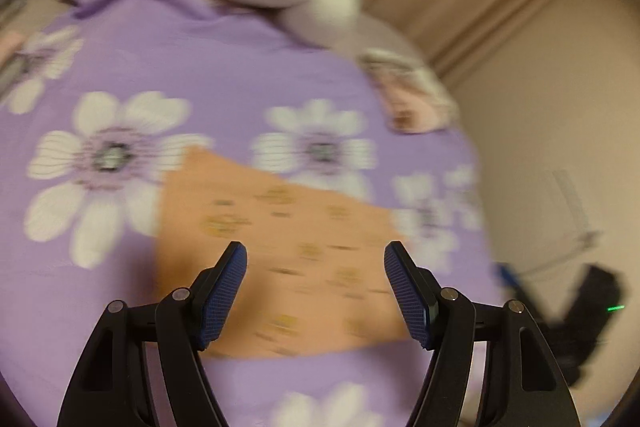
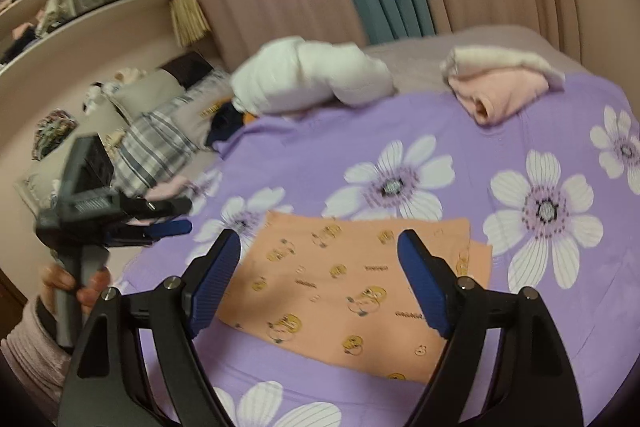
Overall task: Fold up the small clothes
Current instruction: 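Lower both open grippers to the side edge of the folded orange shirt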
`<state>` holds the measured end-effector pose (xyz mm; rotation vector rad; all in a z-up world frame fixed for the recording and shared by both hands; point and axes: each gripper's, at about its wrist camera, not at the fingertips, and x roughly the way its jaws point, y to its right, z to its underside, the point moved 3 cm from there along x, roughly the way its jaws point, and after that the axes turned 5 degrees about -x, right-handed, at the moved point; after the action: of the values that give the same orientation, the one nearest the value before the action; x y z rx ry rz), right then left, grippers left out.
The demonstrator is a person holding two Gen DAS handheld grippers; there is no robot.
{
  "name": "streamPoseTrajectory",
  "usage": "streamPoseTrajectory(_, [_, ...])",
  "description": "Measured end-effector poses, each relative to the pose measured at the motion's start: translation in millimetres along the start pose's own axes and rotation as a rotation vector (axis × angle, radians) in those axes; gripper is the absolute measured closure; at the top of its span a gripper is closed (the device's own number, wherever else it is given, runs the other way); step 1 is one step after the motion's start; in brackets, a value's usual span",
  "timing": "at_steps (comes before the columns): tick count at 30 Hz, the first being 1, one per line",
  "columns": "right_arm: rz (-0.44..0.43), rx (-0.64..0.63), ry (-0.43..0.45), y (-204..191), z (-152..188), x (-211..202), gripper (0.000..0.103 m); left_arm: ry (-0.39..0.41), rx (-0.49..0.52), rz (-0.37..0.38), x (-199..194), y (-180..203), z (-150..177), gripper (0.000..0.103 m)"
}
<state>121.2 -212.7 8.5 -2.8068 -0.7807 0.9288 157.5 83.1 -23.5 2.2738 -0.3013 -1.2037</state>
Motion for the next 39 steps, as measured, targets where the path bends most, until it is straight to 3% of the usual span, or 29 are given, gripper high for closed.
streamPoseTrajectory(6, [0.048, 0.044, -0.091, 20.1, 22.7, 42.7, 0.021, -0.015, 0.019, -0.107, 42.1, -34.9, 17.6, 0.033])
streamPoseTrajectory(14, [0.051, 0.094, -0.149, 28.5, 38.6, 70.9, 0.021, -0.027, 0.017, -0.150, 55.2, -56.2, 23.5, 0.033])
streamPoseTrajectory(27, [0.038, 0.103, -0.189, 22.8, 44.7, 91.5, 0.021, -0.087, -0.050, -0.107, 76.7, -82.9, 23.4, 0.033])
streamPoseTrajectory(39, [0.036, 0.116, -0.222, 25.4, 49.7, 107.8, 0.021, -0.086, -0.033, -0.114, 82.8, -86.5, 22.4, 0.033])
